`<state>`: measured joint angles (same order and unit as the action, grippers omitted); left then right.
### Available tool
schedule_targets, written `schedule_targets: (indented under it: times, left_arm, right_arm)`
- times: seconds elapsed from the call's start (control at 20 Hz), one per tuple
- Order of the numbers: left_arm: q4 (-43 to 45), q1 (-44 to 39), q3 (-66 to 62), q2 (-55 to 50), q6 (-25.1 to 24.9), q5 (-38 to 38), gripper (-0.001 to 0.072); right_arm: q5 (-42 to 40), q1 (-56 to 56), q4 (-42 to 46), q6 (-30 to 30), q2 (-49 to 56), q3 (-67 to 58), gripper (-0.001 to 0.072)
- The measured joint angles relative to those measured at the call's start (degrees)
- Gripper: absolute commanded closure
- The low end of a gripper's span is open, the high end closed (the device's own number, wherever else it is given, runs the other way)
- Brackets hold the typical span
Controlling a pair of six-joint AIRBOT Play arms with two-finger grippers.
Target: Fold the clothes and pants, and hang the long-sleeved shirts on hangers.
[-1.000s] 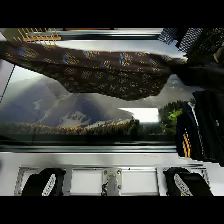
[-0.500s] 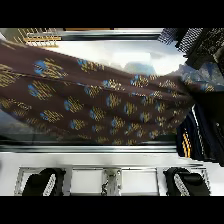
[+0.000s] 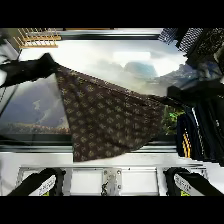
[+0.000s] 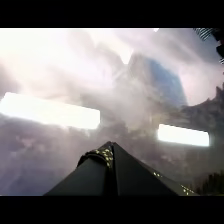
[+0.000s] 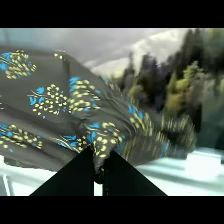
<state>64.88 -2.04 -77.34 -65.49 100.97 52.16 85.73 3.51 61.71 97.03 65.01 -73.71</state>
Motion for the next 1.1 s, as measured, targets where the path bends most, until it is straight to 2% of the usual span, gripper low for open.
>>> schedule_targets:
  times: [0.25,0.5,0.65,0.85,1.1]
  left_arm:
    - [-0.24,-1.31,-14.75,-21.00,-1.03,-0.35,0.0704]
    - [-0.15,0.52,-19.89,-25.05,-1.68,3.74,0.0704]
    - [2.16,1.18,-13.27,-19.69,-2.89,5.40,0.0704]
    - [3.82,1.46,2.99,-9.90,-4.28,5.70,0.0704]
    - [4.52,1.53,25.55,-0.15,-4.92,1.92,0.0704]
  right_arm:
    - [-7.26,0.07,0.90,-1.29,16.70,-7.08,0.0697]
    - [-11.39,-0.48,4.24,-1.92,19.34,-10.16,0.0697]
    - [-10.40,-2.08,9.07,-2.14,16.02,-7.96,0.0697]
    - [-9.75,-4.48,13.07,-2.34,8.94,1.07,0.0696]
    - [-13.60,-6.97,14.60,-1.44,2.64,15.56,0.0696]
